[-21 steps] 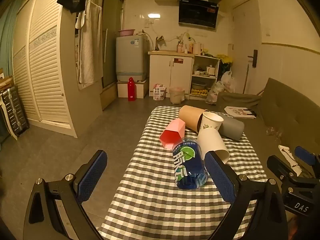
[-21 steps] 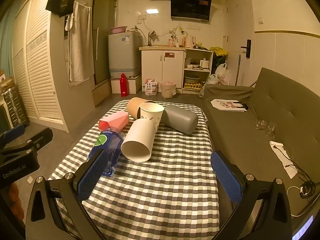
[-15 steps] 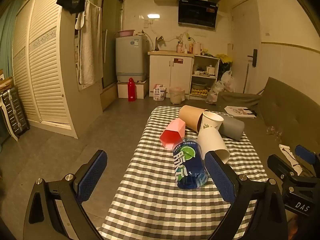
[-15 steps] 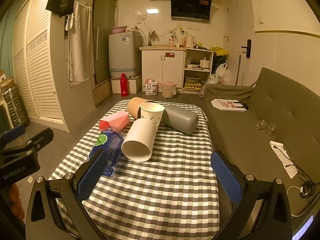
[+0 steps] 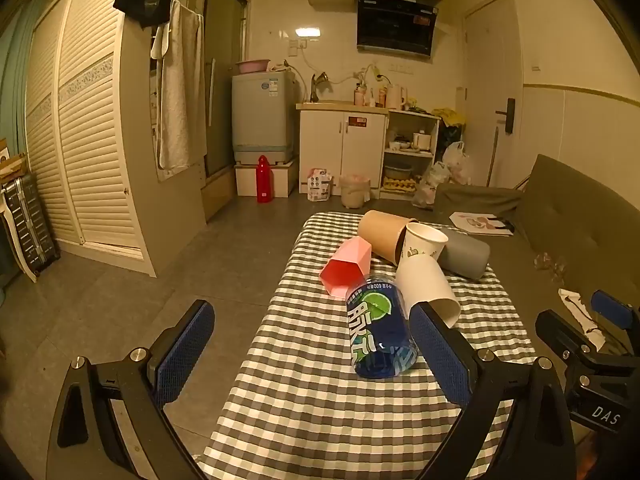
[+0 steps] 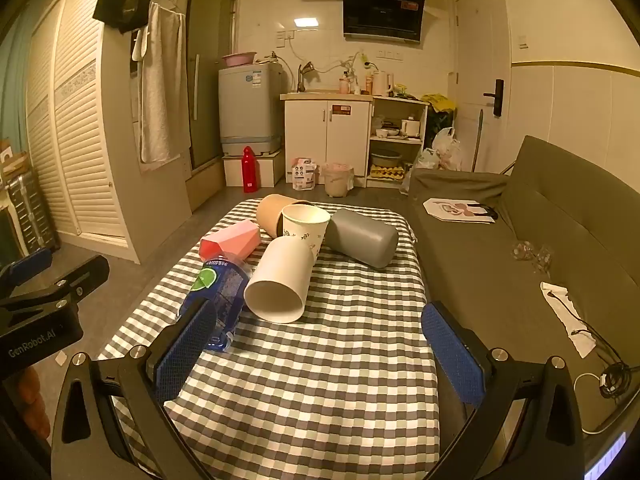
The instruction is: Flip cup upside down
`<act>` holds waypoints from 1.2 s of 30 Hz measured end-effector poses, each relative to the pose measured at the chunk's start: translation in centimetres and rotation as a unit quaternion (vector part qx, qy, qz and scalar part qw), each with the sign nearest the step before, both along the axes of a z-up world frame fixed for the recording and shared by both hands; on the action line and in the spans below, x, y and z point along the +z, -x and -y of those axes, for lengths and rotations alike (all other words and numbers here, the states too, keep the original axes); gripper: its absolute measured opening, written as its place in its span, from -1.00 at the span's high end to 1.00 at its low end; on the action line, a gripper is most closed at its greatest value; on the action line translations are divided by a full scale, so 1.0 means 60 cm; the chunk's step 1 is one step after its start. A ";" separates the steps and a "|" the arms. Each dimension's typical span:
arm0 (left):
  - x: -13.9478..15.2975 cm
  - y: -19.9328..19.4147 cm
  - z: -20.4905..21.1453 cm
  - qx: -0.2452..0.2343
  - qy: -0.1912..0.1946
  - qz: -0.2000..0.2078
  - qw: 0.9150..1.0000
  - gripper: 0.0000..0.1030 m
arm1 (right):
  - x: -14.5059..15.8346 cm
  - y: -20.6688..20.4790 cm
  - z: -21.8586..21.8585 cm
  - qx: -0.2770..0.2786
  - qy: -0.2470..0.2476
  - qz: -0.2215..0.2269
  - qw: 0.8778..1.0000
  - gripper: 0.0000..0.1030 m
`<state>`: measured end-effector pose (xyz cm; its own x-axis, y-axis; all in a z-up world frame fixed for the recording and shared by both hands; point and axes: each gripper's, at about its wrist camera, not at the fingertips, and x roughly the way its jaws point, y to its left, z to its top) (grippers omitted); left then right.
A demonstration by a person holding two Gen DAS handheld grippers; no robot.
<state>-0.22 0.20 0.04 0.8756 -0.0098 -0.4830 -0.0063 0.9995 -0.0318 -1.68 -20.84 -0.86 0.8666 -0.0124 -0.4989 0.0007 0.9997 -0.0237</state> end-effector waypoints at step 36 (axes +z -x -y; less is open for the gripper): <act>-0.005 -0.003 -0.002 0.000 -0.002 -0.005 1.000 -0.96 | -0.005 0.004 -0.001 0.001 -0.001 -0.004 1.000 -0.99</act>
